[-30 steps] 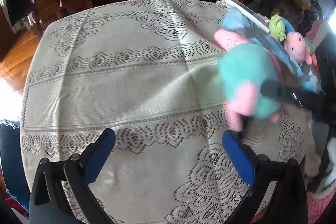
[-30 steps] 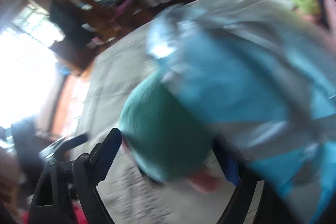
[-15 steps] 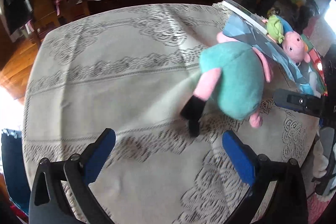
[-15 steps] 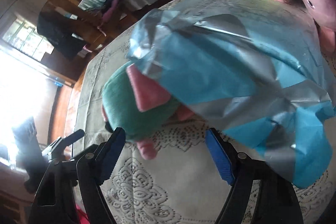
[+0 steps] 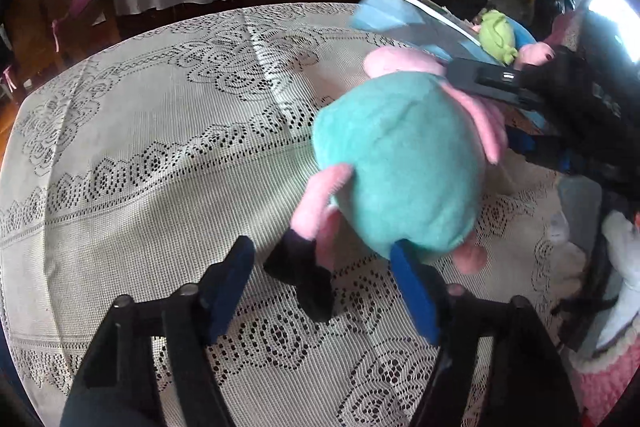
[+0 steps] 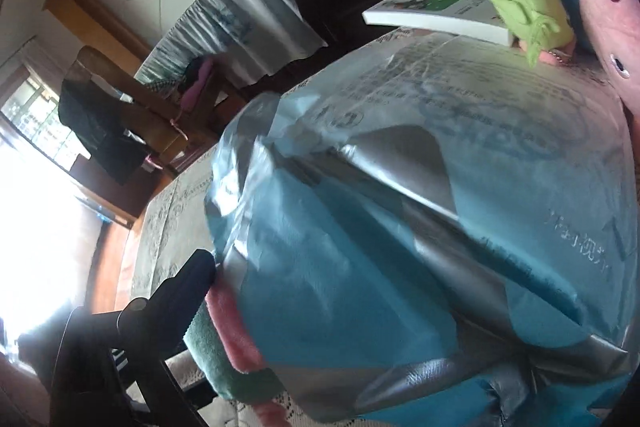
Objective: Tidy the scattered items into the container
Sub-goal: 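Close both grippers on the pink pig plush in the teal shirt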
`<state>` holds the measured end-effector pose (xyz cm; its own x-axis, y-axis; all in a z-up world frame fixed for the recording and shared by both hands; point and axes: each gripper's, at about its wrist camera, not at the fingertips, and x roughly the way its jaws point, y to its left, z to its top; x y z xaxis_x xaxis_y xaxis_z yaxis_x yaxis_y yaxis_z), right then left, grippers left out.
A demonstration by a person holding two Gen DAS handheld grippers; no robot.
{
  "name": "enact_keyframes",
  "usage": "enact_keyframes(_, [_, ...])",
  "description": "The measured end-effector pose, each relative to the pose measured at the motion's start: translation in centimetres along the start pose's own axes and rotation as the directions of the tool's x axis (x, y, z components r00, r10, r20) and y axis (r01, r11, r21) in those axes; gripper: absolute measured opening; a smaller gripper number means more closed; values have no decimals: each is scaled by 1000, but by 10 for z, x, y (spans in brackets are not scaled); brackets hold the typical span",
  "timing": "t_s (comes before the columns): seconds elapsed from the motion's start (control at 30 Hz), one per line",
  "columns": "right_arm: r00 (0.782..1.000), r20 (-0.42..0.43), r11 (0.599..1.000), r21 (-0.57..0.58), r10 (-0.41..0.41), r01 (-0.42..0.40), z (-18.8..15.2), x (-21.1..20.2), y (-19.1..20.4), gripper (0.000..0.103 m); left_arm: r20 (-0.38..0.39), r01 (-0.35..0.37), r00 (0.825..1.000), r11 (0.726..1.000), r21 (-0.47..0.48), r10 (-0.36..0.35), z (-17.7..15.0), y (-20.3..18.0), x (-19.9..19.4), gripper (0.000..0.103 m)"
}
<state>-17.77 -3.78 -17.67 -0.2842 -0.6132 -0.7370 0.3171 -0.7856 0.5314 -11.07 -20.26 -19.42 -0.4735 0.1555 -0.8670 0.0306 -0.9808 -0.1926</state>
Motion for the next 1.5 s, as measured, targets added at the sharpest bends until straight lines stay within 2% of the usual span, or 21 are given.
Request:
enact_keyframes(0.07, [998,-58,1000,-30,3,-5,-5,7,11,91,-9,-24,1000,1000,5,24,-1,1,-4,64])
enact_keyframes(0.17, [990,-144,997,-73,4,-15,-13,18,27,87,-40,-74,996,997,13,74,-10,10,-16,64])
enact_keyframes(0.27, [973,-229,993,-116,1,-29,-21,28,43,87,-85,-135,987,991,18,136,-27,25,-29,64])
enact_keyframes(0.33, [959,-285,989,-144,-2,-40,-26,35,53,86,-111,-144,983,990,1,143,-41,40,-43,64])
enact_keyframes(0.37, [933,-358,983,-166,15,-80,-39,43,62,78,-122,-142,983,990,-9,140,-47,47,-50,64])
enact_keyframes(0.4, [902,-430,975,-185,30,-121,-52,50,71,77,-123,-155,981,988,-14,152,-52,52,-57,64])
enact_keyframes(0.43, [883,-470,968,-214,16,-131,-66,55,80,78,-120,-174,978,985,-8,172,-57,55,-63,64])
enact_keyframes(0.5, [913,-397,935,-349,-90,-59,-77,51,98,78,-119,-201,973,979,-21,197,-63,63,-74,64])
enact_keyframes(0.6, [929,-362,932,-357,-75,-64,-73,38,105,78,-101,-183,979,983,-33,179,-67,67,-86,66])
enact_keyframes(0.63, [936,-336,925,-378,-105,-33,-70,32,104,78,-97,-183,979,983,-25,180,-66,65,-87,72])
enact_keyframes(0.7, [942,-297,912,-410,-156,22,-64,20,101,78,-84,-175,981,985,-1,174,-61,57,-85,85])
enact_keyframes(0.83, [950,-243,898,-433,-195,74,-48,-2,79,78,-66,-141,988,990,24,143,-45,43,-75,87])
enact_keyframes(0.93, [959,-236,924,-379,-157,57,-26,-10,58,78,-45,-139,989,990,30,140,-31,31,-65,87])
enact_keyframes(1.0, [966,-251,963,-270,-68,-3,-9,-12,43,78,-25,-139,990,990,27,140,-21,26,-60,87])
enact_keyframes(1.1, [972,-233,991,-127,8,-38,6,-14,20,78,-21,-123,992,992,25,123,-12,24,-52,87])
enact_keyframes(1.27, [977,-210,992,-126,-19,-8,12,3,26,78,-20,-103,994,994,34,103,-11,28,-55,87])
enact_keyframes(1.4, [980,-188,985,-168,-64,32,18,11,37,78,-7,-45,999,998,41,45,-11,25,-73,89])
enact_keyframes(1.47, [977,-203,988,-152,-64,33,22,18,36,78,10,-61,998,995,81,60,-6,14,-73,103])
enact_keyframes(1.5, [976,-210,989,-144,-64,34,23,22,35,79,3,-71,997,994,87,71,-3,12,-67,103])
